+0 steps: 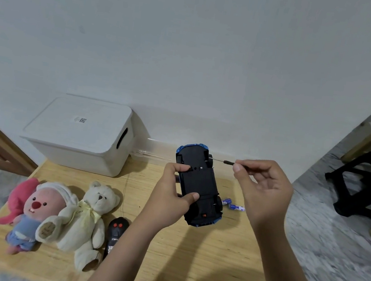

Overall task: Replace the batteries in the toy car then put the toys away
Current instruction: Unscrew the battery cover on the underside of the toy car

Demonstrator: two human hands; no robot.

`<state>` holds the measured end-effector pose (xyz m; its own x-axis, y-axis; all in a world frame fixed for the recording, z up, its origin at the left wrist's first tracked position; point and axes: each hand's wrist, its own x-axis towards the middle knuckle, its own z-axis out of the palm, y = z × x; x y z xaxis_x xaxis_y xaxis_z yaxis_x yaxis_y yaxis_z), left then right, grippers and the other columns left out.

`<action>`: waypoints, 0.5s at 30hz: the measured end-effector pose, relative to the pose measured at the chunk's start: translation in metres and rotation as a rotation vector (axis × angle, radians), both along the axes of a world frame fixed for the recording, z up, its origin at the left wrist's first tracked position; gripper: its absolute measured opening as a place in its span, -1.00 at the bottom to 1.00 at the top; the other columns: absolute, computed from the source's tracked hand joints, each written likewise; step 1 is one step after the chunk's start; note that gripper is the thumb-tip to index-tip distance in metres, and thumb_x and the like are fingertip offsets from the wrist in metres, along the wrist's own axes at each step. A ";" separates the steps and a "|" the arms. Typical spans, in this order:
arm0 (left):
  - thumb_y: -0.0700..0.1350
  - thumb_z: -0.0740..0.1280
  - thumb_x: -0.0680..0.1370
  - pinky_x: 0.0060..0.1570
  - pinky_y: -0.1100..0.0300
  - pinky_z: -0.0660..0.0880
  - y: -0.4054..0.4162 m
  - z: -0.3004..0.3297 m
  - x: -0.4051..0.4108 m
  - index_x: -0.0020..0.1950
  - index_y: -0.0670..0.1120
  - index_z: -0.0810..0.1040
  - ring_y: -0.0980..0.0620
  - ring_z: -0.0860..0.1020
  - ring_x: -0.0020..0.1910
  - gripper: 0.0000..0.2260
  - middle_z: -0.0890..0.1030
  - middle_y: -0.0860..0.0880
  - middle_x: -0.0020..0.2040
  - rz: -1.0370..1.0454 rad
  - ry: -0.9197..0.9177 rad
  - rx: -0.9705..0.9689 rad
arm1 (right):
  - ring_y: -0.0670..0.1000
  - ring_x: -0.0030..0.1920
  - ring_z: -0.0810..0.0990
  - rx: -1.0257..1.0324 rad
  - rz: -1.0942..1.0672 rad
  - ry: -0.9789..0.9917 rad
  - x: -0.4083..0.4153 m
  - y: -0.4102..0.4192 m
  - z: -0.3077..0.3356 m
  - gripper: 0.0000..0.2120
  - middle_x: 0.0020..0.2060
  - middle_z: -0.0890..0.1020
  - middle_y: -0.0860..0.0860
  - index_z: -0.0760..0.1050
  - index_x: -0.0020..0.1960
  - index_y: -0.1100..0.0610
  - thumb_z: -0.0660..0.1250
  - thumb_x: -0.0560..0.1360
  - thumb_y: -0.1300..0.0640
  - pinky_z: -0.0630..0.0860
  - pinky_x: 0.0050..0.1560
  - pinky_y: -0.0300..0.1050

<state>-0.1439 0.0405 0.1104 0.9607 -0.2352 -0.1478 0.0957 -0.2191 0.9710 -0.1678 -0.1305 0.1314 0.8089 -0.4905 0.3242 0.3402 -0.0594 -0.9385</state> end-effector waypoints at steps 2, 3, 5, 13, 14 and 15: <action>-0.30 0.41 0.48 -0.39 0.32 0.55 0.003 -0.007 -0.003 0.16 0.09 0.30 0.16 0.64 -0.33 -0.56 0.47 0.05 0.05 0.021 0.029 0.006 | 0.11 -0.16 0.66 0.036 -0.006 0.053 -0.007 -0.006 -0.011 -0.89 -0.25 0.68 0.08 0.54 -0.18 0.25 0.43 0.39 0.40 0.61 -0.06 0.02; -0.30 0.41 0.47 -0.38 0.32 0.55 0.005 -0.010 -0.004 0.17 0.07 0.30 0.15 0.64 -0.32 -0.56 0.47 0.06 0.04 0.030 0.041 0.012 | 0.13 -0.17 0.66 0.051 -0.013 0.085 -0.011 -0.009 -0.017 -0.89 -0.26 0.67 0.11 0.53 -0.20 0.27 0.43 0.39 0.41 0.60 -0.05 0.08; -0.30 0.41 0.47 -0.38 0.36 0.53 0.009 -0.015 -0.008 0.16 0.07 0.30 0.11 0.64 -0.23 -0.56 0.47 0.07 0.03 0.049 0.058 0.025 | 0.14 -0.23 0.66 0.051 -0.034 0.172 -0.020 -0.017 -0.033 -0.88 -0.28 0.66 0.12 0.50 -0.25 0.31 0.42 0.38 0.43 0.61 -0.08 0.12; -0.27 0.42 0.47 -0.28 0.30 0.52 0.021 -0.034 -0.024 0.15 0.08 0.28 -0.07 0.59 0.01 -0.56 0.47 0.07 0.02 0.072 0.117 0.099 | -0.25 -0.33 0.61 -0.224 -0.132 0.610 -0.062 -0.035 -0.116 -0.78 -0.39 0.67 -0.10 0.50 -0.39 0.14 0.52 0.30 0.28 0.45 -0.29 -0.34; -0.27 0.42 0.47 -0.29 0.32 0.51 0.022 -0.035 -0.026 0.15 0.08 0.28 -0.07 0.59 0.01 -0.56 0.47 0.07 0.02 0.071 0.121 0.106 | -0.28 -0.33 0.60 -0.253 -0.136 0.656 -0.066 -0.036 -0.127 -0.80 -0.40 0.66 -0.11 0.51 -0.37 0.11 0.52 0.31 0.26 0.42 -0.33 -0.42; -0.27 0.42 0.47 -0.32 0.36 0.50 0.022 -0.036 -0.028 0.15 0.08 0.28 -0.06 0.58 0.01 -0.56 0.47 0.08 0.01 0.068 0.124 0.114 | -0.29 -0.33 0.59 -0.285 -0.141 0.701 -0.069 -0.037 -0.137 -0.81 -0.39 0.65 -0.13 0.52 -0.34 0.09 0.52 0.31 0.24 0.40 -0.35 -0.45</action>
<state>-0.1718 0.0629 0.0745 0.9464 -0.1452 -0.2885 0.2318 -0.3164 0.9199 -0.2364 -0.1676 -0.0054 0.8079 -0.5786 -0.1120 -0.3573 -0.3298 -0.8738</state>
